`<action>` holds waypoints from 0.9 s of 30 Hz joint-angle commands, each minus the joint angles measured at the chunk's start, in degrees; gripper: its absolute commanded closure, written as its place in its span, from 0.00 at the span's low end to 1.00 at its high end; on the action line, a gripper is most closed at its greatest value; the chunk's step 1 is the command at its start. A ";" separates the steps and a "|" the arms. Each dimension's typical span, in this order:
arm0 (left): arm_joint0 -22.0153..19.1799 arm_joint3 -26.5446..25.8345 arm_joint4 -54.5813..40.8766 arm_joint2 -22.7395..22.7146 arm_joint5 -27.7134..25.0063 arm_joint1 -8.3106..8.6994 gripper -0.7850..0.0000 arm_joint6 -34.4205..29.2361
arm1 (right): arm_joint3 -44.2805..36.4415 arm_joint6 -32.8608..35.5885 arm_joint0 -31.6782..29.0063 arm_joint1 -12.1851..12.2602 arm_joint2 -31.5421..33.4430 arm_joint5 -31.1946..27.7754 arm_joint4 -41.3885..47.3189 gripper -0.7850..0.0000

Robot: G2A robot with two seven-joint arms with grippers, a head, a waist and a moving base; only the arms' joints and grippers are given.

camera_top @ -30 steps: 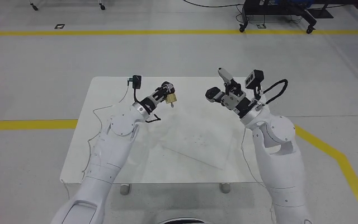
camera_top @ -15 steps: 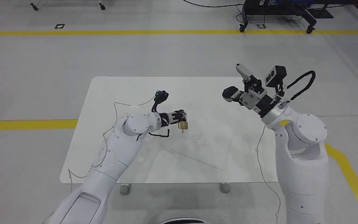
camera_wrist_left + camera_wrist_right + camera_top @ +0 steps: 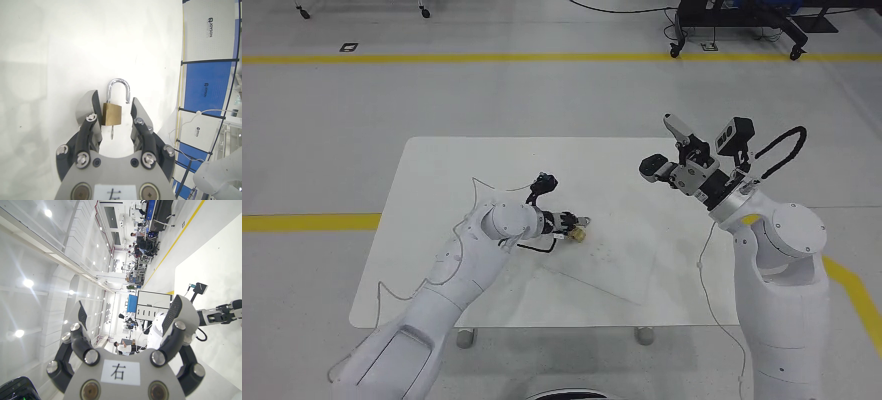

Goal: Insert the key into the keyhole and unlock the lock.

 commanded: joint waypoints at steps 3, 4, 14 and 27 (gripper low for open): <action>-0.08 0.15 -0.51 -0.53 -0.39 0.03 0.00 1.02 | 0.00 0.00 0.00 0.00 0.00 0.00 0.00 0.00; 0.22 -0.22 -1.63 -1.20 -1.04 0.11 0.00 1.55 | 0.00 0.00 0.00 0.00 0.00 0.00 0.00 0.00; 7.79 -12.46 -23.15 -14.37 -3.10 2.13 0.00 2.55 | 0.00 0.00 0.00 0.00 0.00 0.00 0.00 0.00; 15.43 -30.38 -10.37 -23.65 2.39 5.11 0.00 15.48 | 0.02 -9.46 -9.82 1.23 12.99 -10.45 -5.49 0.00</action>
